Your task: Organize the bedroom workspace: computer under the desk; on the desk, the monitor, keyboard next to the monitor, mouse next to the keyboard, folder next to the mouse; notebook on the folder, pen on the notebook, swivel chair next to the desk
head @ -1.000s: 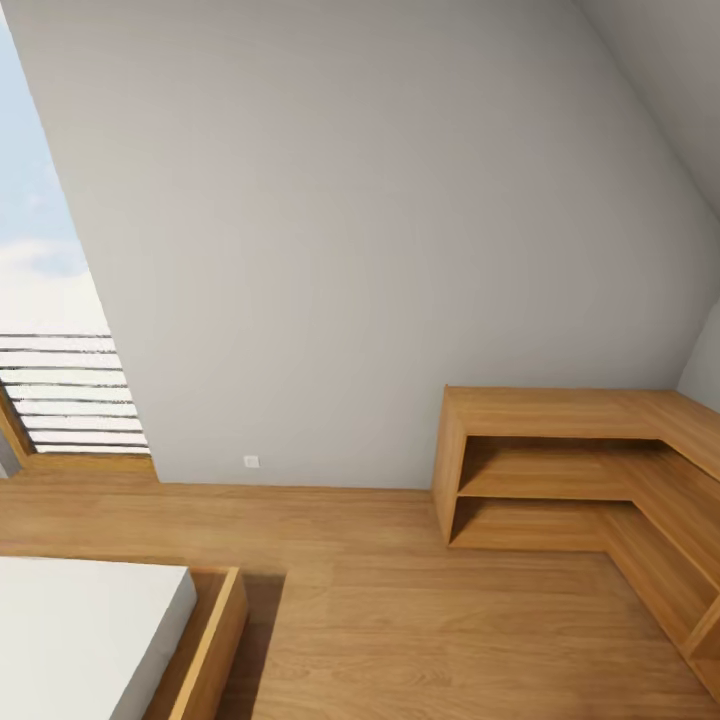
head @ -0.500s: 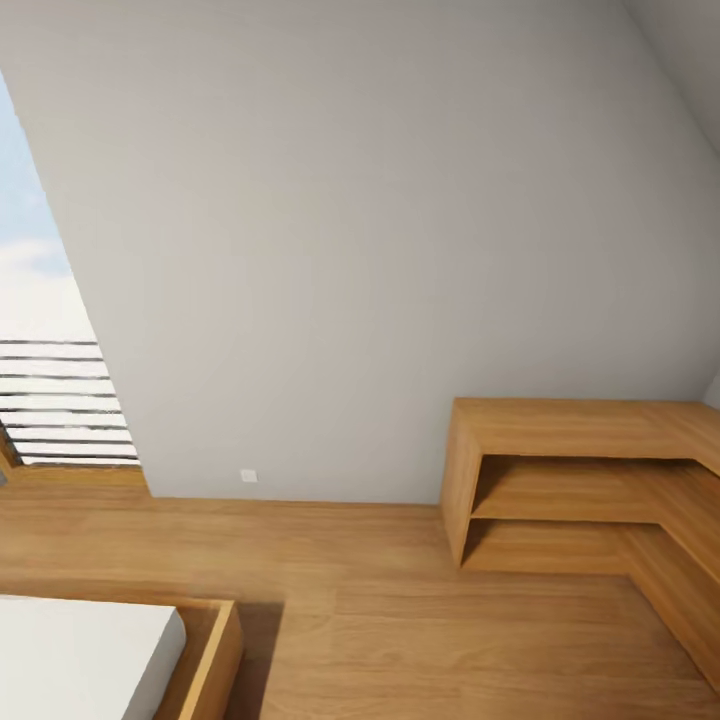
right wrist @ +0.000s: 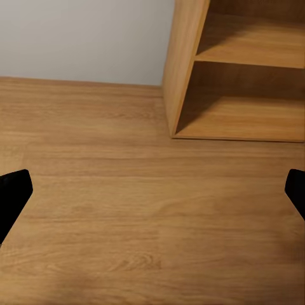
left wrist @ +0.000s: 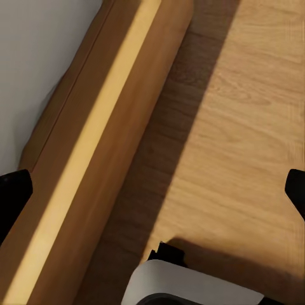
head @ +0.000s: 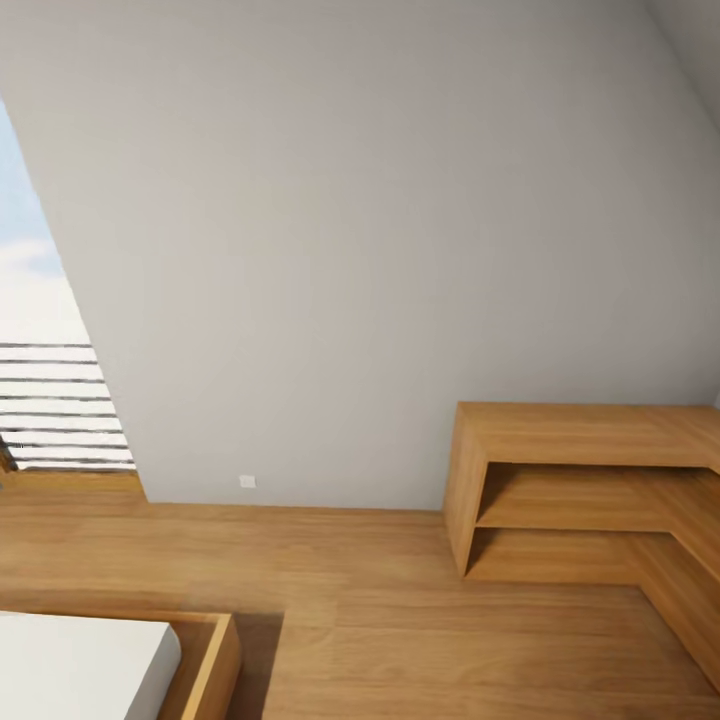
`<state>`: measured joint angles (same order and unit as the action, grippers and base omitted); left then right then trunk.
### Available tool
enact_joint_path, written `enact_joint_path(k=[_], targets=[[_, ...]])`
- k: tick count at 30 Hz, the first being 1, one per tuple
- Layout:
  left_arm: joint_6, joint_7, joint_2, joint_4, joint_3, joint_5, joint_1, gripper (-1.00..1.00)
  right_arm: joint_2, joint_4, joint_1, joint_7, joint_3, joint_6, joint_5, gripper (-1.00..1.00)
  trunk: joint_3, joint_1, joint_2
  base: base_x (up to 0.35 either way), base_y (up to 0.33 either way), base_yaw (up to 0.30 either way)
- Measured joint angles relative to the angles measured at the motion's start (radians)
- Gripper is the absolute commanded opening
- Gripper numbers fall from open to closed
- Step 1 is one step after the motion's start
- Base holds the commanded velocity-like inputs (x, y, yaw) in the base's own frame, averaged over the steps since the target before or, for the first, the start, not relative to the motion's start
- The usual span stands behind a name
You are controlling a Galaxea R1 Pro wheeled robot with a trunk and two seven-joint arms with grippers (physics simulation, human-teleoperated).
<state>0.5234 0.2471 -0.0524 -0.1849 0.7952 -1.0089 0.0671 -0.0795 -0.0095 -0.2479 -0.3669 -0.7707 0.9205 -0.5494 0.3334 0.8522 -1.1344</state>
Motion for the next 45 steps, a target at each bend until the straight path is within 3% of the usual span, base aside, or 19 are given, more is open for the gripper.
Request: enact_joint_path(k=[11,45], targets=[[0.0,0.0,0.001,0.0,0.0,0.0,0.0,1.0,0.0,0.001,0.0,0.0,0.0,0.0,0.0,1.0,0.0,0.0,0.0,0.282,0.001,-0.142],[0.0,0.0,0.0,0.0,-0.001,0.0,0.0,1.0,0.0,0.001,0.0,0.0,0.0,0.0,0.0,1.0,0.0,0.0,0.0,0.291,0.0,-0.26]])
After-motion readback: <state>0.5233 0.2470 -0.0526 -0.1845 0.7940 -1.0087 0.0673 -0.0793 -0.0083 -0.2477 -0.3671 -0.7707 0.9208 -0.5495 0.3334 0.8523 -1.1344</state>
